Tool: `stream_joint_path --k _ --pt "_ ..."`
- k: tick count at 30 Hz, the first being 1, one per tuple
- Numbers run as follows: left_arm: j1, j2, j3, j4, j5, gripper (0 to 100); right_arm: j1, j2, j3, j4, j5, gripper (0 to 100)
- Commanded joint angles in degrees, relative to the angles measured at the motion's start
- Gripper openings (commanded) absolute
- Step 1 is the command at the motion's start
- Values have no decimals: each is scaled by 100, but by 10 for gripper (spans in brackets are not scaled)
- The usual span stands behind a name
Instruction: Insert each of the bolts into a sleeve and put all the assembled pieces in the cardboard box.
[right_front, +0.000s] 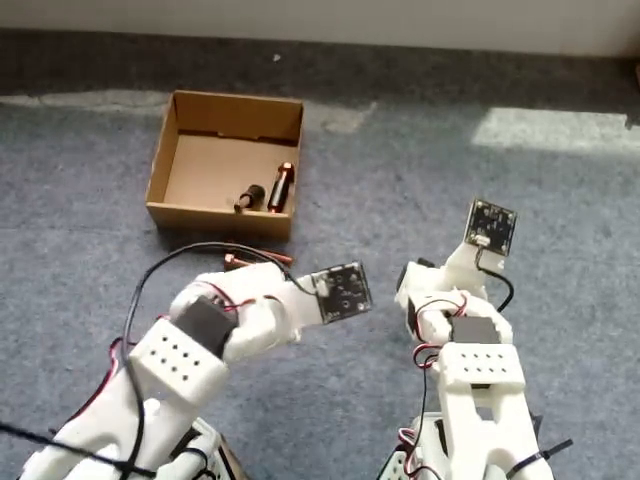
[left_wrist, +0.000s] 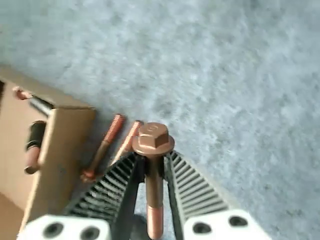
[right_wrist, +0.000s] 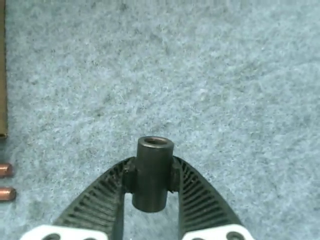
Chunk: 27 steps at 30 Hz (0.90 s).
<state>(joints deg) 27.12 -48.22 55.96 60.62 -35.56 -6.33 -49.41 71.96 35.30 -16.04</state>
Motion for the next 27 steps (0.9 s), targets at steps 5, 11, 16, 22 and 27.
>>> stream_joint_path --k 5,11,16,22,27 --pt "-664 -2193 -136 26 1486 5 -435 -1631 233 154 -9 4" --pt "-769 -3055 -119 -185 2374 5 -1279 -3152 866 154 730 4" --pt "-743 -3626 -110 -536 3051 5 -1938 -4013 1121 154 1134 4" --pt "-725 -4004 -110 -1037 3736 5 -2659 -4620 1121 154 1213 4" --pt "-725 -4180 -127 -1380 4202 5 -3407 -4769 1297 136 1547 4"
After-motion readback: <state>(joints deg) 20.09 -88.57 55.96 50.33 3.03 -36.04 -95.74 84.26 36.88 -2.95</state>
